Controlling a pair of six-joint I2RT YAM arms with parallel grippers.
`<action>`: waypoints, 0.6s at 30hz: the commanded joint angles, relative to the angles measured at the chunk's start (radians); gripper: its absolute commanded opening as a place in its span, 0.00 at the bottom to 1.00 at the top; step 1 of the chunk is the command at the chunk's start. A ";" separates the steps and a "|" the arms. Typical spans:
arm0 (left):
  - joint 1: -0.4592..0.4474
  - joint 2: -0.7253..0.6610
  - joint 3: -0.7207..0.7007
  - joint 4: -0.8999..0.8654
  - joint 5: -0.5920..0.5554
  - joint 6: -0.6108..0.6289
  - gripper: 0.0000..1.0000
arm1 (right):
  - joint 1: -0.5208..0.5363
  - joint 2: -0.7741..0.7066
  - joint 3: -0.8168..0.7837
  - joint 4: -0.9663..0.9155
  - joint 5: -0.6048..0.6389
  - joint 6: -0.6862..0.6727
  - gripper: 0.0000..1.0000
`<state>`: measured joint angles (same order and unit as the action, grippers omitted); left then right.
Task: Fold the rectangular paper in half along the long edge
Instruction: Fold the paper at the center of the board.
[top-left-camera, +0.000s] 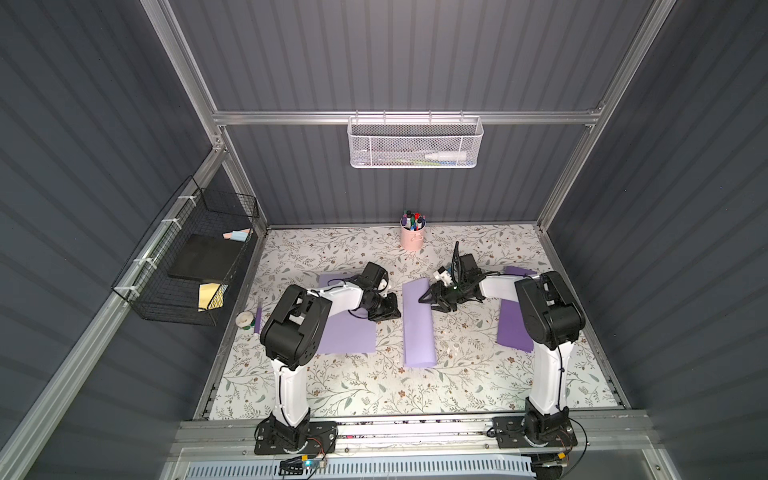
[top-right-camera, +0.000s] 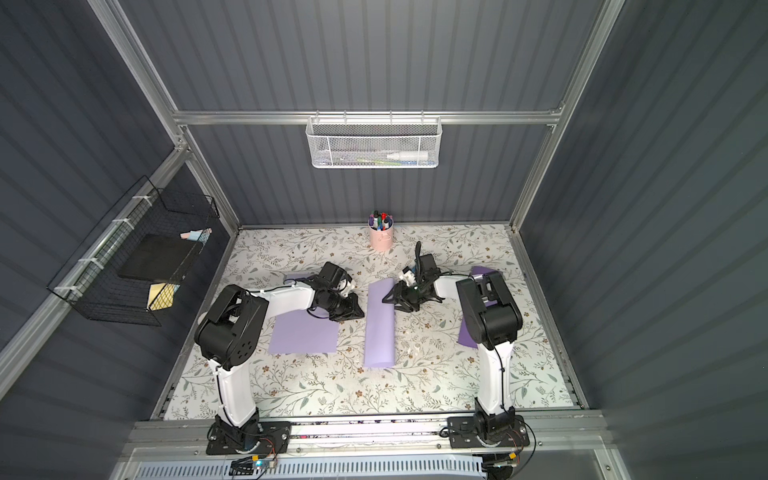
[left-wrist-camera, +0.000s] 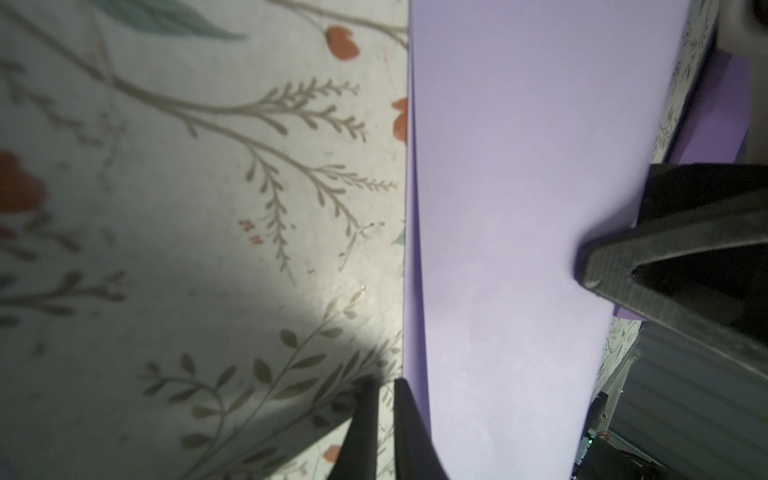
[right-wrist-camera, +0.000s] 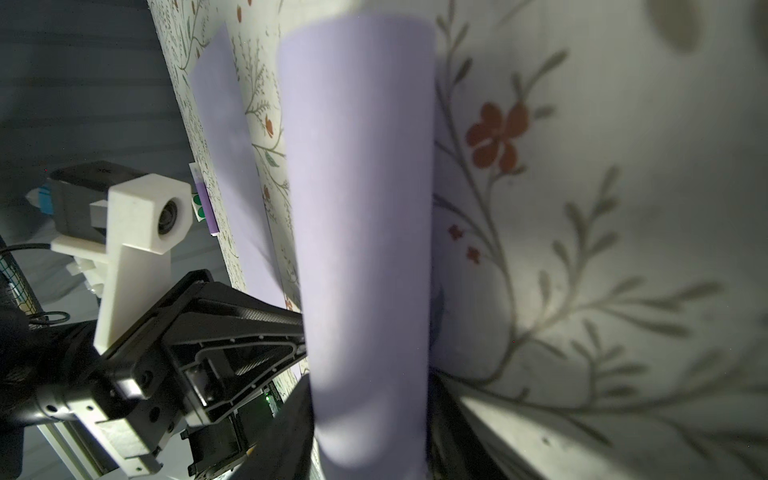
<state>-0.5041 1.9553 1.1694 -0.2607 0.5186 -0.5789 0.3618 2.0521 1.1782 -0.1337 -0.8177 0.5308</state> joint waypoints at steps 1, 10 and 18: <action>-0.008 0.012 -0.007 -0.024 -0.003 0.003 0.13 | 0.005 0.037 -0.001 -0.038 0.054 -0.002 0.43; -0.007 0.005 -0.005 -0.029 -0.005 0.005 0.13 | 0.006 0.036 -0.011 -0.026 0.075 0.015 0.42; -0.008 0.001 -0.004 -0.026 -0.003 0.002 0.13 | 0.018 0.037 -0.011 -0.030 0.111 0.026 0.42</action>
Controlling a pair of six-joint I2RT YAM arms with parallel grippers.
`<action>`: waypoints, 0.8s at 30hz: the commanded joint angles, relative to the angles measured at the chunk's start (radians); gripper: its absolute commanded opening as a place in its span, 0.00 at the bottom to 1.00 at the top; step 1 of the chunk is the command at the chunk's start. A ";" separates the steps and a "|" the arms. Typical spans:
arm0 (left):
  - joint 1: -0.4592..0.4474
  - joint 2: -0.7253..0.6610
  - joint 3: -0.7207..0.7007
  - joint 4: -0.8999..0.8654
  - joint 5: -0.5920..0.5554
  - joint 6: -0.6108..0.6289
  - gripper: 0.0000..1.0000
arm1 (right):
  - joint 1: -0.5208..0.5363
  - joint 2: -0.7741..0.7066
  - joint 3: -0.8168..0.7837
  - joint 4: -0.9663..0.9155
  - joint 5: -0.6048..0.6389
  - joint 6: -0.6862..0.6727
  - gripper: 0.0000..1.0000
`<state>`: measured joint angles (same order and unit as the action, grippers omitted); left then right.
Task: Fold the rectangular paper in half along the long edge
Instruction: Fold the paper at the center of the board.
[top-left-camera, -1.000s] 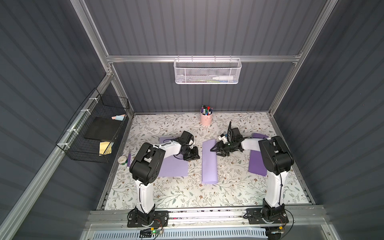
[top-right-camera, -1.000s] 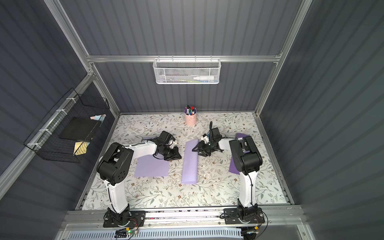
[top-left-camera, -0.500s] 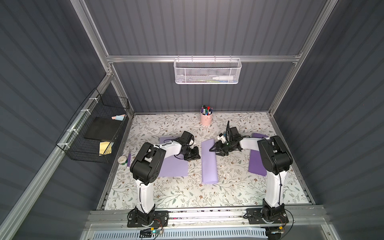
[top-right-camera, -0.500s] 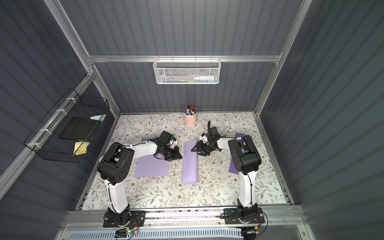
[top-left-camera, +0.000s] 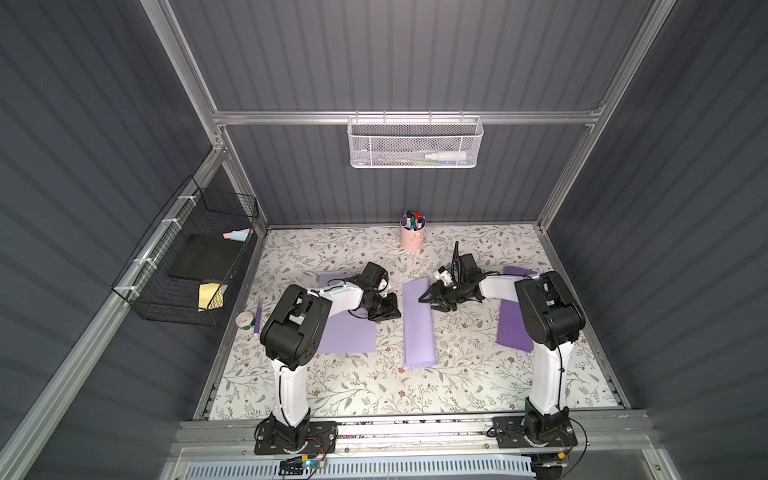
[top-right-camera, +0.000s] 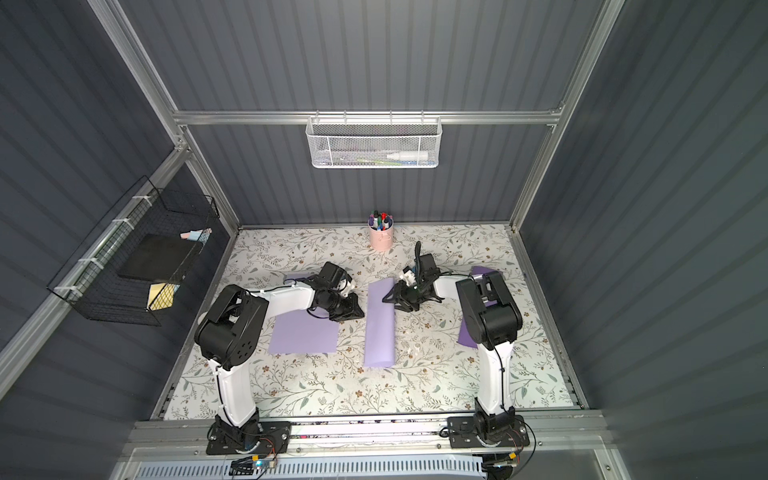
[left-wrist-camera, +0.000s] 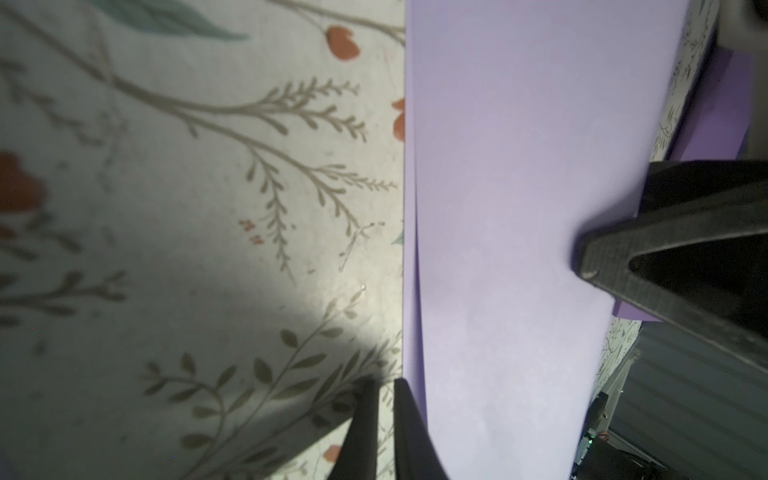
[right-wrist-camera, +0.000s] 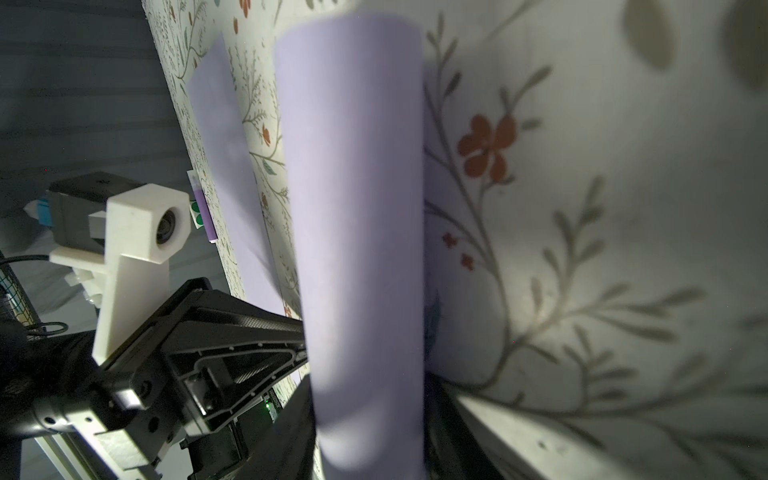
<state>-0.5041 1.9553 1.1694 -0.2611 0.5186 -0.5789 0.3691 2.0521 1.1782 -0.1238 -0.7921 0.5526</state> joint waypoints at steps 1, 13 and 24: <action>-0.008 -0.002 -0.004 -0.026 -0.003 0.002 0.13 | 0.011 0.039 -0.008 -0.040 0.090 0.008 0.42; -0.008 -0.046 -0.016 -0.012 -0.012 -0.018 0.13 | 0.028 0.045 -0.007 -0.057 0.141 0.020 0.41; -0.027 -0.106 0.009 0.092 0.017 -0.080 0.12 | 0.035 0.039 -0.008 -0.072 0.156 0.012 0.41</action>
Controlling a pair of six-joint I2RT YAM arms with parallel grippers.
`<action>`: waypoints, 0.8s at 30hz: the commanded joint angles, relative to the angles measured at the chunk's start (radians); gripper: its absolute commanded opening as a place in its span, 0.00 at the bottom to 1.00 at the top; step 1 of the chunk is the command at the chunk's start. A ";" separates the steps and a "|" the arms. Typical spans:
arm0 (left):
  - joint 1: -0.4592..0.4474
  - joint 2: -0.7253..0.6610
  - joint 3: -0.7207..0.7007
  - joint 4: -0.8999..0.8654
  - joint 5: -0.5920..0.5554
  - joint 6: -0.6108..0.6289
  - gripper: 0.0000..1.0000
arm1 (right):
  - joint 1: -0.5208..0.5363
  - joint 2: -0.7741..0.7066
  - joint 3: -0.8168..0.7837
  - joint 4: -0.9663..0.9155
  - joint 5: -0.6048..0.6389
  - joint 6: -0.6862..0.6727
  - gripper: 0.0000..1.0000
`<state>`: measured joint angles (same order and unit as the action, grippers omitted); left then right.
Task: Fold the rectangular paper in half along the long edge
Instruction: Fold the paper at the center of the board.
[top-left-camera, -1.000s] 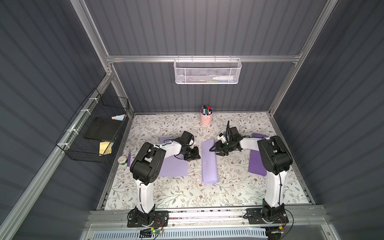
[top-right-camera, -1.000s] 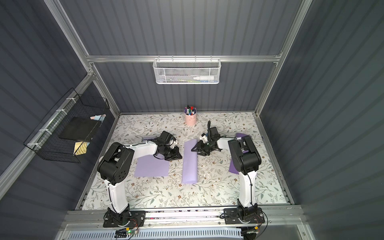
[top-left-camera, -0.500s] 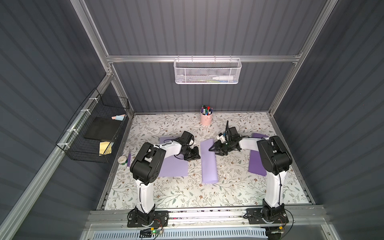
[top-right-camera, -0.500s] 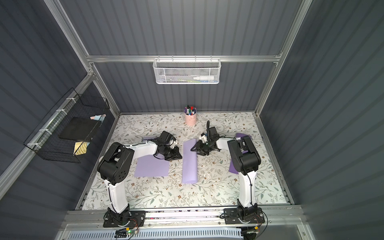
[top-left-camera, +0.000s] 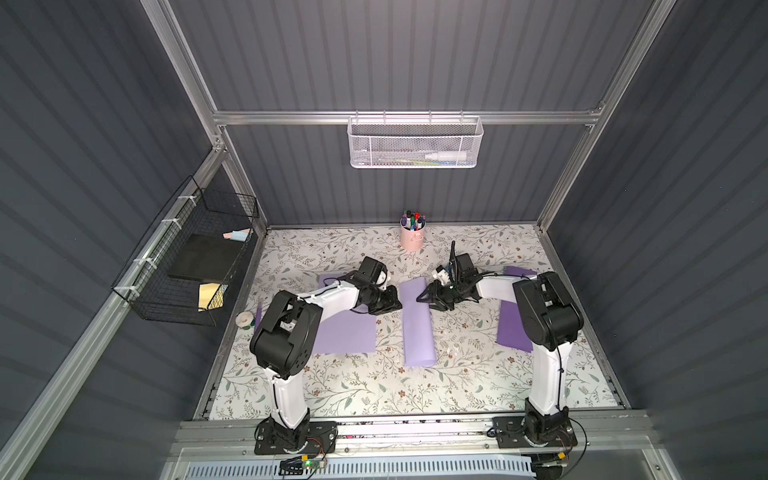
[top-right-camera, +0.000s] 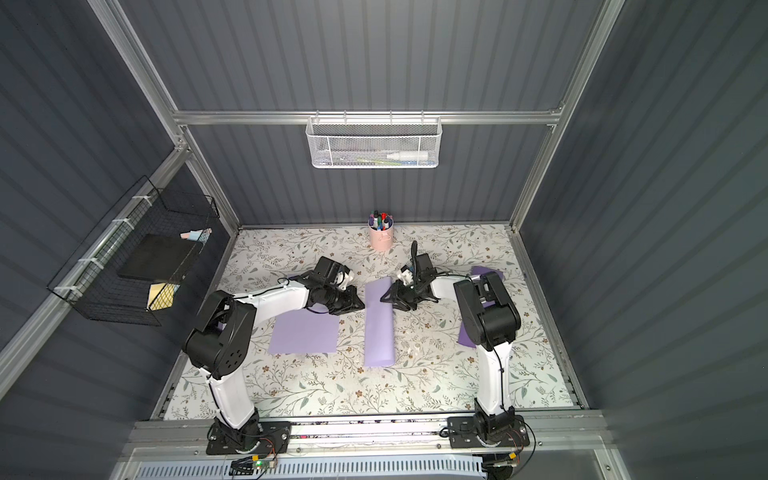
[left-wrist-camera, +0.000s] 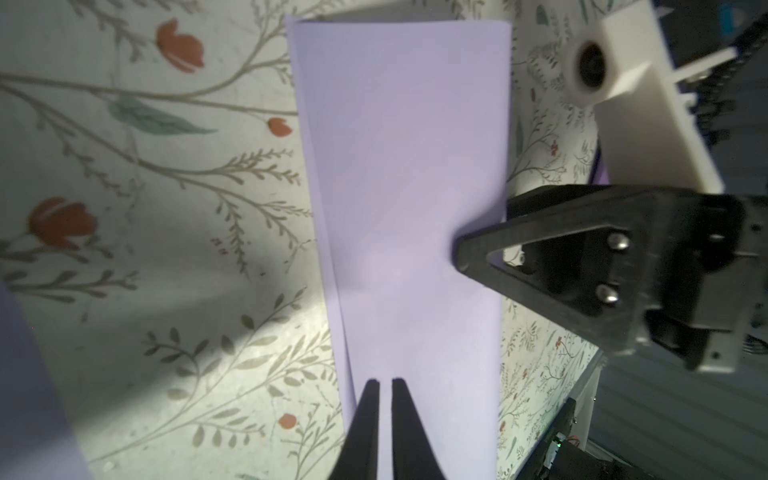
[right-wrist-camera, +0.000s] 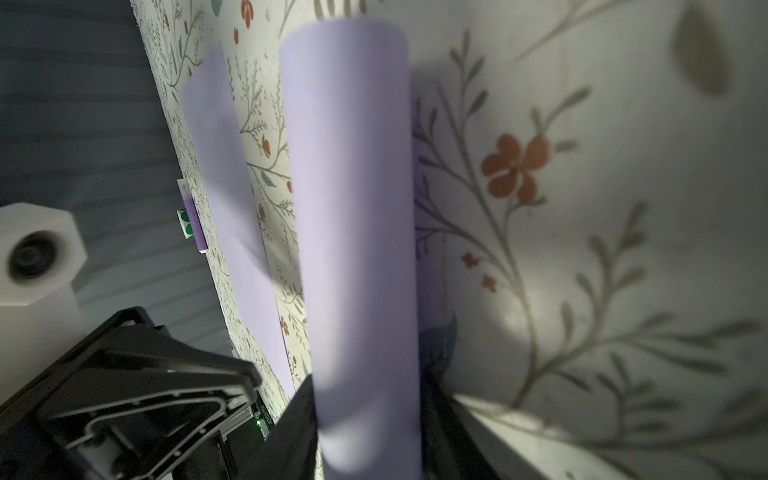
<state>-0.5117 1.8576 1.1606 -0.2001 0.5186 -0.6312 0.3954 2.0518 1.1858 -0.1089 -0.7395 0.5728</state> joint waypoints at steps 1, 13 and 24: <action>-0.029 0.003 0.025 0.031 0.015 -0.028 0.12 | 0.010 0.041 -0.015 -0.089 0.104 -0.007 0.41; -0.062 0.109 0.037 0.031 0.016 -0.029 0.11 | 0.009 0.042 -0.011 -0.091 0.103 -0.010 0.41; -0.063 0.120 0.007 -0.037 -0.024 0.008 0.11 | 0.010 0.041 -0.007 -0.107 0.108 -0.019 0.41</action>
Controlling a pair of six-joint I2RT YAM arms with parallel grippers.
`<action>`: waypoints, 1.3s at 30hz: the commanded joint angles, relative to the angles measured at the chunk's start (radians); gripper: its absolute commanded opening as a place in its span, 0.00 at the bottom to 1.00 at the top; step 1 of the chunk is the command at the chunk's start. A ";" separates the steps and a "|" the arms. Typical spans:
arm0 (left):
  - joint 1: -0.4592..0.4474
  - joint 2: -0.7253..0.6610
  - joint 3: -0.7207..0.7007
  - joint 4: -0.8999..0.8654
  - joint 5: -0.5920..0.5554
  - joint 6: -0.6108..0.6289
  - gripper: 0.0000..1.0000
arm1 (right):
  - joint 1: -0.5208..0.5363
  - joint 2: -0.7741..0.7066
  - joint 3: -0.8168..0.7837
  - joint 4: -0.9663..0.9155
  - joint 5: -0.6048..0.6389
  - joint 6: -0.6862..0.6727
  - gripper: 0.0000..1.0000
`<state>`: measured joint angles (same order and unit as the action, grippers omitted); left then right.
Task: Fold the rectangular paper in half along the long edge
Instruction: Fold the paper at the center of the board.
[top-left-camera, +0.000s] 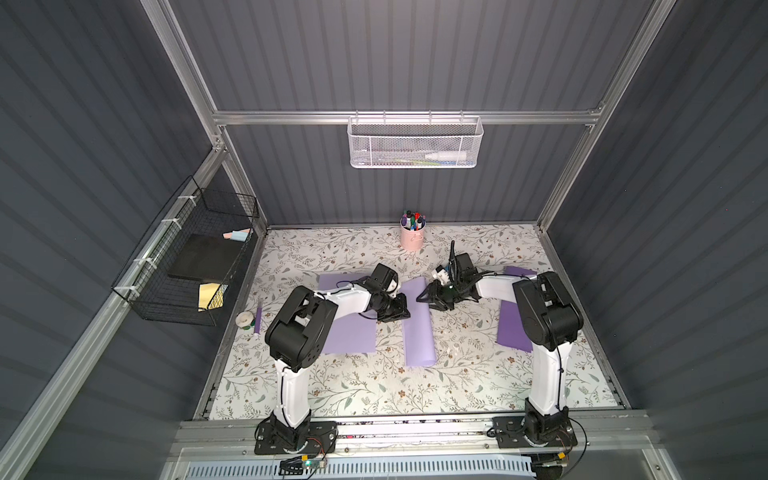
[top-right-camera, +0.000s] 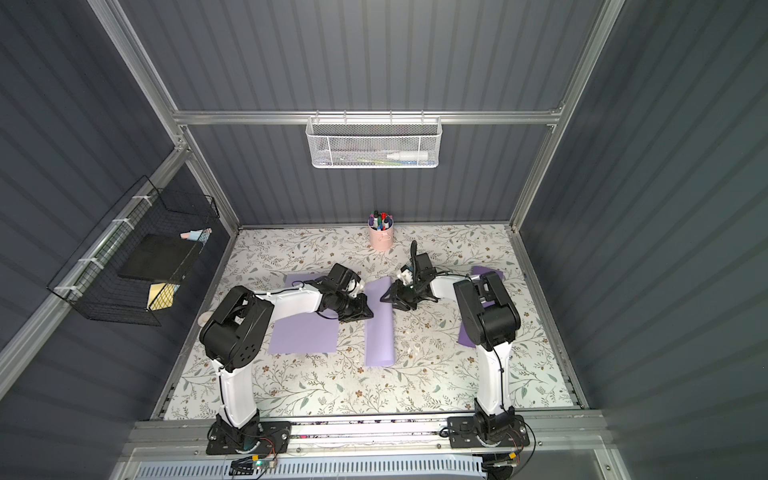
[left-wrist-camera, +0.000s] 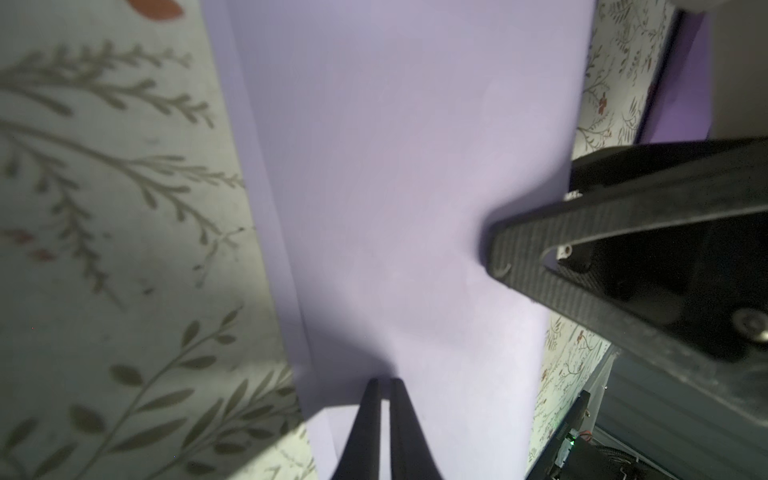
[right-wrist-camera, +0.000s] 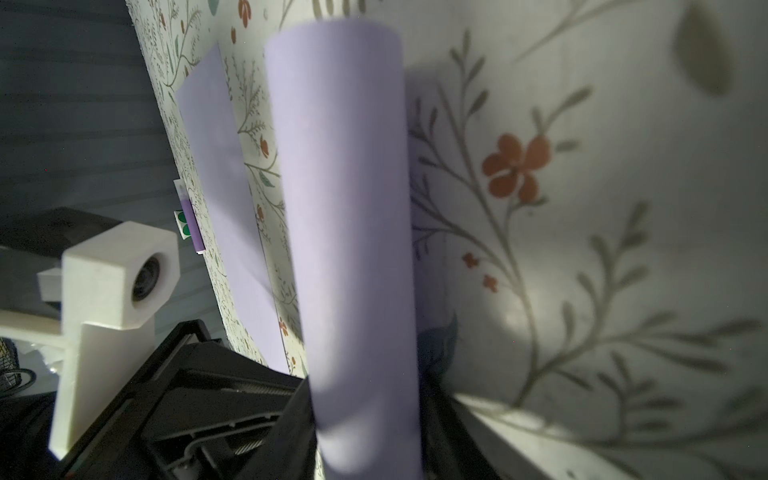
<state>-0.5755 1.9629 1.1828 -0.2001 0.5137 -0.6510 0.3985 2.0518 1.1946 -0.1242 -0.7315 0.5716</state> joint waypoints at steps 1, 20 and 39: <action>0.000 0.014 -0.018 -0.040 -0.023 0.030 0.11 | 0.007 0.040 -0.016 -0.095 0.102 -0.017 0.41; 0.001 0.035 -0.055 -0.065 -0.042 0.047 0.09 | -0.006 -0.115 -0.028 -0.212 0.204 -0.076 0.45; 0.002 0.033 -0.054 -0.070 -0.044 0.050 0.09 | -0.003 -0.112 -0.097 -0.056 -0.006 -0.034 0.12</action>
<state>-0.5735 1.9629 1.1603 -0.2085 0.4999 -0.6277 0.3889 1.9045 1.1137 -0.1982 -0.7071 0.5320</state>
